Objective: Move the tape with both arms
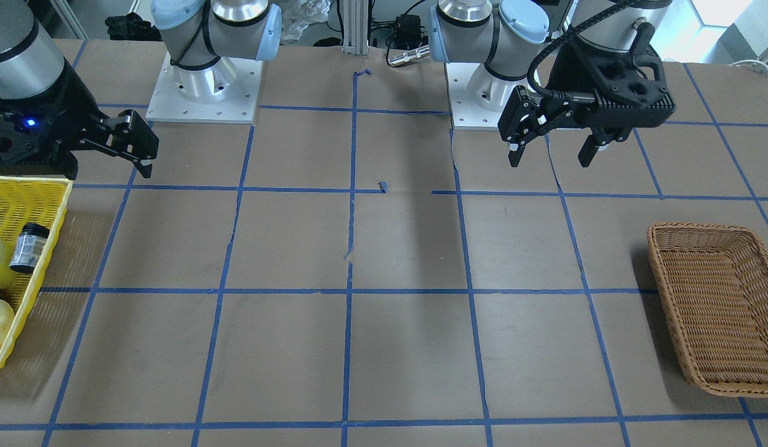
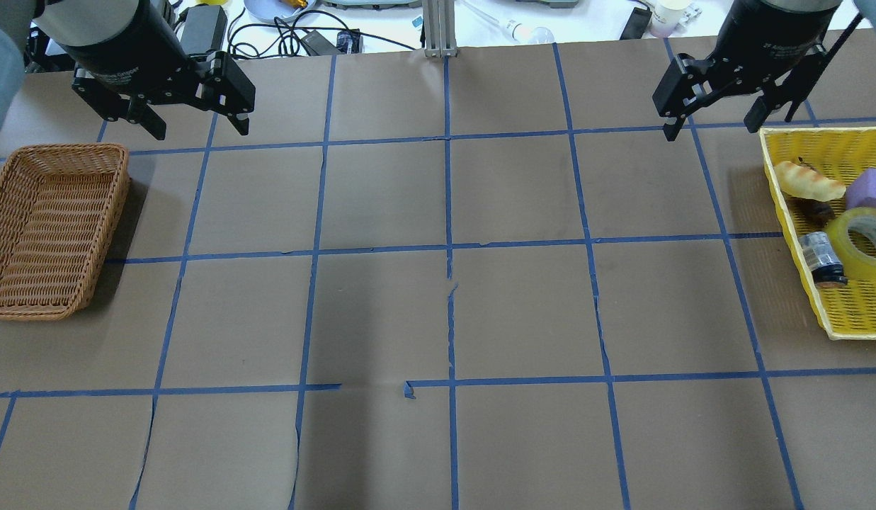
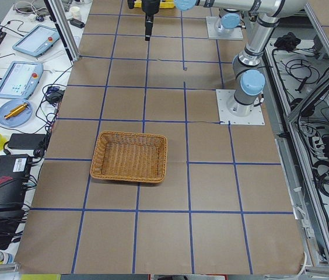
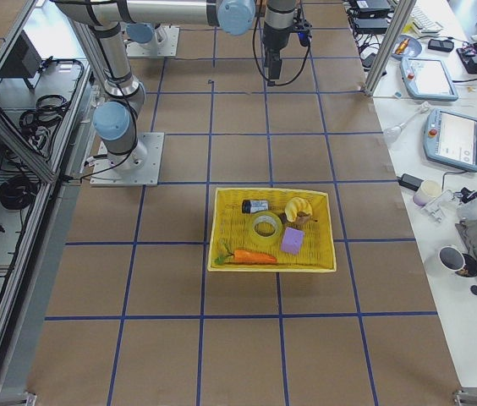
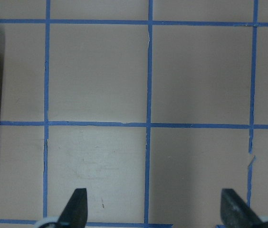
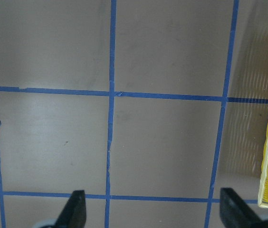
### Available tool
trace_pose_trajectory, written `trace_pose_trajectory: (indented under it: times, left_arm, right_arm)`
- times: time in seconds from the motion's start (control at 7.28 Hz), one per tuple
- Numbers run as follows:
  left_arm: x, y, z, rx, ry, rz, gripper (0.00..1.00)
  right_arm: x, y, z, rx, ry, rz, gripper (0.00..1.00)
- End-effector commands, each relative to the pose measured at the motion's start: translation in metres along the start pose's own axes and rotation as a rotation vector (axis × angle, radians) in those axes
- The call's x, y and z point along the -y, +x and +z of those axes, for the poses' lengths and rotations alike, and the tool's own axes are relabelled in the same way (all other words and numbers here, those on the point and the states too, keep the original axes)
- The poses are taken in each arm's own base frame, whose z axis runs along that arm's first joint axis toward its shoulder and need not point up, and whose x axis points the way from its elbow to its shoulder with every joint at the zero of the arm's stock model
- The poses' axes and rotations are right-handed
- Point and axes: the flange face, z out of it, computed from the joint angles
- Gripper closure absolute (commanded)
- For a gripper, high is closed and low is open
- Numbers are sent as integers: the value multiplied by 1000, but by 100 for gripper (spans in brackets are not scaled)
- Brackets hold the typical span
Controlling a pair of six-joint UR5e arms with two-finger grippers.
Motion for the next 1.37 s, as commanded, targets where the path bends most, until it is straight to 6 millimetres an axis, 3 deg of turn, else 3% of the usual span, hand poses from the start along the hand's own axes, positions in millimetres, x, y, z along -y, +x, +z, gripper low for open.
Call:
trace_pose_trajectory:
  times: [0.0,1.24]
  left_arm:
    - [0,0,0,0,-1,0,0]
    - [0,0,1,1,-4,-1,0]
  right_arm:
    - [0,-1,2,2,-3,-3,0]
    - [-4,0,12,1,-22,-3,0]
